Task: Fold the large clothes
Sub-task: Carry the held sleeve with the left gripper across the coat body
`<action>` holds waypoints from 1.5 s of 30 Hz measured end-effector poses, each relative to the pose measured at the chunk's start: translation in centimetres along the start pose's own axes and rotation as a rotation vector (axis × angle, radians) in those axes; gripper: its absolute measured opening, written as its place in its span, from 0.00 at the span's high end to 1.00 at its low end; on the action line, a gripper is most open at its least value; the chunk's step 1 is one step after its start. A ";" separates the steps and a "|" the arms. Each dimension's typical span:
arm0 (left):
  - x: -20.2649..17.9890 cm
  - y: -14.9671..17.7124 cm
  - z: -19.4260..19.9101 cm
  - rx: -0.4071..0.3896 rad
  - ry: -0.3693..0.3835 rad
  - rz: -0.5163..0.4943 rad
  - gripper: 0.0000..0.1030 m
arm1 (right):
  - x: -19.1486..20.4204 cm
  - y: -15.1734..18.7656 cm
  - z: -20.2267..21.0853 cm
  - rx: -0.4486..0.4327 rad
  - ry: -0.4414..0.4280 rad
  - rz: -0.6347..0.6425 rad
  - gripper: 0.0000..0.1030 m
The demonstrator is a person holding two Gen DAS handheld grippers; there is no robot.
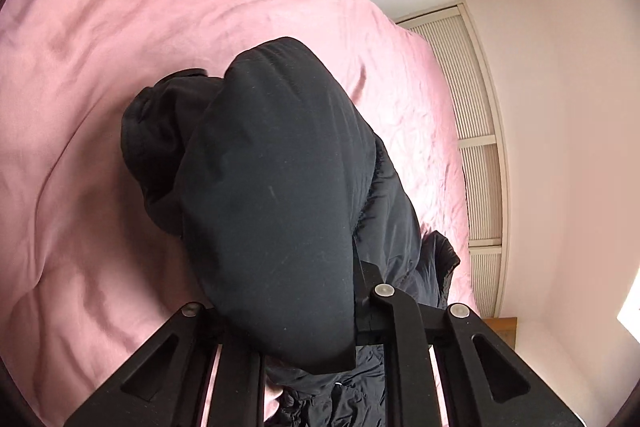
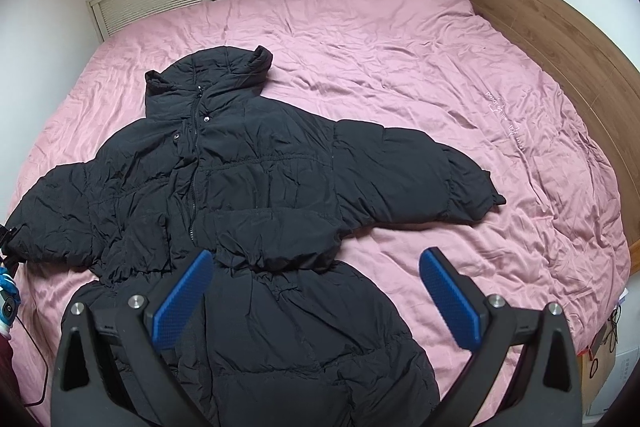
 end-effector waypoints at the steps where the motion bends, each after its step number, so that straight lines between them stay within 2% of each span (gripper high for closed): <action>1: -0.7 0.4 0.4 0.001 0.001 -0.018 0.86 | -0.3 -0.1 0.0 0.000 -0.004 -0.006 0.00; 6: -5.5 2.9 2.1 0.005 0.021 -0.110 0.87 | -2.3 -0.4 0.1 0.000 -0.013 -0.035 0.00; 13: -11.6 6.8 2.7 0.056 0.076 -0.217 0.88 | -4.0 -0.5 0.1 -0.017 -0.015 -0.029 0.00; 22: -18.7 15.4 -0.4 0.206 0.115 -0.397 0.88 | -6.1 0.1 -0.9 -0.008 -0.028 -0.053 0.00; 26: -20.3 20.0 -2.9 0.296 0.132 -0.442 0.88 | -7.3 0.6 -1.4 0.004 -0.024 -0.072 0.00; 32: -21.5 25.8 -6.7 0.391 0.107 -0.516 0.88 | -9.7 1.4 -2.1 0.020 -0.007 -0.098 0.00; 35: -20.9 27.3 -8.1 0.420 0.086 -0.526 0.88 | -10.9 1.6 -2.3 0.025 0.003 -0.114 0.00; 38: -22.3 28.3 -11.3 0.438 0.054 -0.536 0.87 | -12.0 2.0 -2.6 0.032 0.013 -0.129 0.00; 43: -22.7 29.0 -14.1 0.458 0.032 -0.517 0.76 | -13.5 2.9 -3.3 0.050 0.028 -0.152 0.00; 45: -22.9 29.6 -15.0 0.462 0.013 -0.532 0.76 | -13.8 3.2 -3.5 0.058 0.031 -0.158 0.00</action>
Point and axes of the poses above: each gripper's, at about its wrist camera, not at the fingertips, and z roughly against the way its jaws point, x to its left, y to its underside, the point moved 7 cm from there along -z, roughly the way its jaws point, and after that the axes turned 2 degrees about -z, right-handed, at the moved point
